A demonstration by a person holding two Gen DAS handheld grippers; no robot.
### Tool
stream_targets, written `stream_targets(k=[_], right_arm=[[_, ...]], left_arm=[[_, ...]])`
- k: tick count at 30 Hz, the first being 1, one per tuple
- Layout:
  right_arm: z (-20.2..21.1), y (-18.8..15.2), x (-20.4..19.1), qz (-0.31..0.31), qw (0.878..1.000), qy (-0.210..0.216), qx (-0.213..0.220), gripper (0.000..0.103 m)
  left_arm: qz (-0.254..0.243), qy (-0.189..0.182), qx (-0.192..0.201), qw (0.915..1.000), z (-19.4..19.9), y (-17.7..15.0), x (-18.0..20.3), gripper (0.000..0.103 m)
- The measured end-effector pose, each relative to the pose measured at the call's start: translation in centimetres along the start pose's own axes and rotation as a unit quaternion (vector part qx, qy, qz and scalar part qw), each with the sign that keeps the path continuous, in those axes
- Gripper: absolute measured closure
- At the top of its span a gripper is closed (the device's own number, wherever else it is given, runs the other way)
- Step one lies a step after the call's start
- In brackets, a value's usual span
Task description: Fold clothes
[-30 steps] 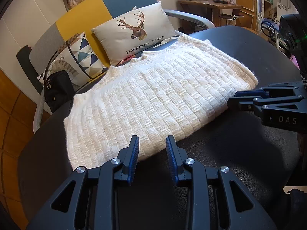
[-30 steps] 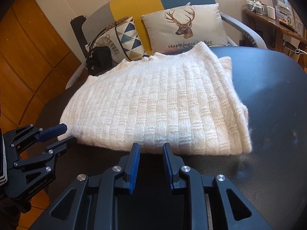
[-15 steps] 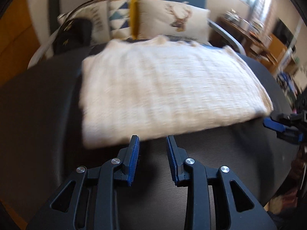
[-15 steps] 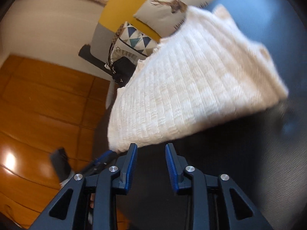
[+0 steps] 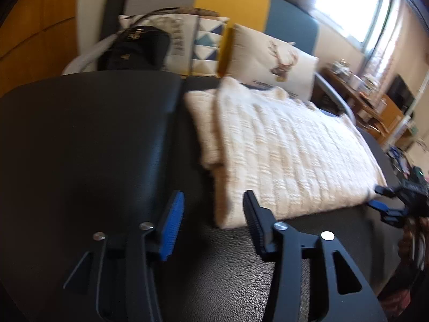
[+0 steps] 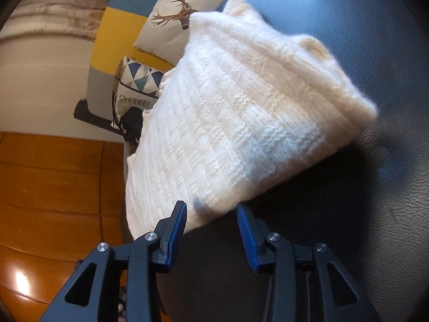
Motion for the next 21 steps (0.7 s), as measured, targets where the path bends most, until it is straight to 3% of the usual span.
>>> stream_targets(k=[5, 8, 9, 10, 12, 14, 18, 21], right_arm=[[-0.9, 0.4, 0.3, -0.018, 1.000, -0.002, 0.003, 0.062], [-1.1, 0.7, -0.3, 0.024, 0.999, -0.028, 0.014, 0.065], [-1.1, 0.7, -0.6, 0.046, 0.998, -0.046, 0.017, 0.067], [-1.2, 0.7, -0.8, 0.068, 0.995, -0.064, 0.020, 0.074], [-1.3, 0.8, -1.2, 0.106, 0.990, -0.093, 0.024, 0.084], [-1.1, 0.8, -1.6, 0.131, 0.986, -0.103, 0.025, 0.090], [0.6, 0.7, -3.1, 0.179, 0.978, -0.097, 0.041, 0.090], [0.9, 0.4, -2.1, 0.189, 0.975, -0.113, 0.033, 0.090]], left_arm=[[-0.017, -0.014, -0.004, 0.9997, -1.2, 0.1, 0.1, 0.050], [-0.034, -0.013, -0.012, 0.9993, -2.3, 0.2, 0.9, 0.052], [-0.039, -0.013, -0.016, 0.9990, -2.6, 0.1, 1.1, 0.058], [-0.042, -0.014, -0.017, 0.9989, -2.7, 0.1, 1.3, 0.081], [-0.045, -0.017, -0.014, 0.9987, -2.4, 0.3, 1.5, 0.090], [-0.048, -0.020, -0.011, 0.9986, -2.1, 0.4, 1.7, 0.095], [-0.040, -0.030, 0.000, 0.9987, -0.7, 0.8, 0.8, 0.096], [-0.049, -0.012, -0.024, 0.9984, -1.6, -0.3, 0.1, 0.097]])
Point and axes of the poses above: each gripper's, at about its wrist camera, not at the fingertips, and z roughly against the way its jaws point, x to its right, y to its top, the point moved 9 cm from there along -z, roughly the way its jaws point, and after that the axes turned 1 degree about y, right-handed, at the moved point
